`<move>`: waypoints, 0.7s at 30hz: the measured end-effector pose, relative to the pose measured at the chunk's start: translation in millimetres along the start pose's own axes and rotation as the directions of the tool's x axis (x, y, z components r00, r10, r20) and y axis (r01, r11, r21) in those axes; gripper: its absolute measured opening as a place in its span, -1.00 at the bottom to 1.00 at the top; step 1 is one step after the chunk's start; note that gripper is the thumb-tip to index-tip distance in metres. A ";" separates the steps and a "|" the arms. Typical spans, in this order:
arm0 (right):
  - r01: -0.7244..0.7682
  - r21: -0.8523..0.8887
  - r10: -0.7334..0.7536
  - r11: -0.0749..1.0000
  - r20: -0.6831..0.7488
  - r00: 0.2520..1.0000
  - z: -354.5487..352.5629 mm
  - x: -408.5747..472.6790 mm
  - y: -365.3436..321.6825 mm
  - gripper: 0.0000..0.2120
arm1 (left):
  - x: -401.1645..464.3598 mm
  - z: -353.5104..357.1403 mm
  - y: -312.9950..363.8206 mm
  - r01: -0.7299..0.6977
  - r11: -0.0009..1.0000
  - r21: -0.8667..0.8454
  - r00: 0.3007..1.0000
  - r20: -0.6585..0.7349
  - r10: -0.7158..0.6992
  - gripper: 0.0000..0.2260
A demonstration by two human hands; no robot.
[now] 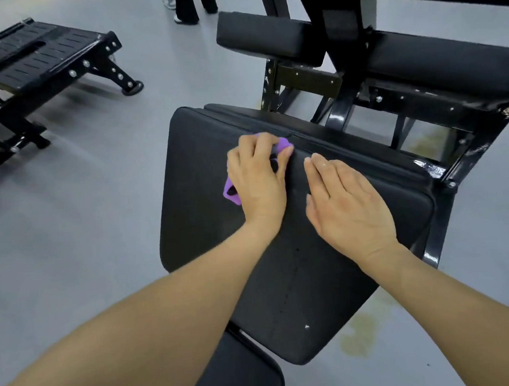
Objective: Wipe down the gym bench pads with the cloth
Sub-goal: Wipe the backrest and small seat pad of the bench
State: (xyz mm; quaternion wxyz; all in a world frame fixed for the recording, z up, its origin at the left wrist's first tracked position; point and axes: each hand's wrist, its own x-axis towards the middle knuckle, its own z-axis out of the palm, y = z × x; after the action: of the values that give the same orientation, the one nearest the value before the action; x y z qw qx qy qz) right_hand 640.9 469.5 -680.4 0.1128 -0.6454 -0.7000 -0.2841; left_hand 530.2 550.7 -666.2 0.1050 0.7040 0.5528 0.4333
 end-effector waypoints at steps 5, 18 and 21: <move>-0.019 0.020 0.019 1.000 0.029 0.999 -3.1 0.8 0.1 -0.52 | -49.6 -11.7 -5.3 -0.050 0.998 -0.028 0.989 0.138 0.053 -0.79; -0.020 0.019 0.019 1.000 0.047 0.999 -4.7 1.5 -0.4 -0.52 | -60.2 -9.4 -16.2 -0.047 0.996 0.076 0.998 0.047 0.044 -0.79; -0.014 0.020 0.013 1.000 0.057 0.998 -6.1 1.5 -0.2 -0.52 | -57.8 -13.6 -22.4 -0.091 0.992 0.092 0.992 0.090 0.083 -0.76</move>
State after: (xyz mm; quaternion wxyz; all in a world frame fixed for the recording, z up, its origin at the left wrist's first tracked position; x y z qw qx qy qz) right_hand 639.1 467.4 -674.7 0.1013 -0.6566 -0.7014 -0.2580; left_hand 504.1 504.2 -700.5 0.0757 0.7498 0.5367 0.3795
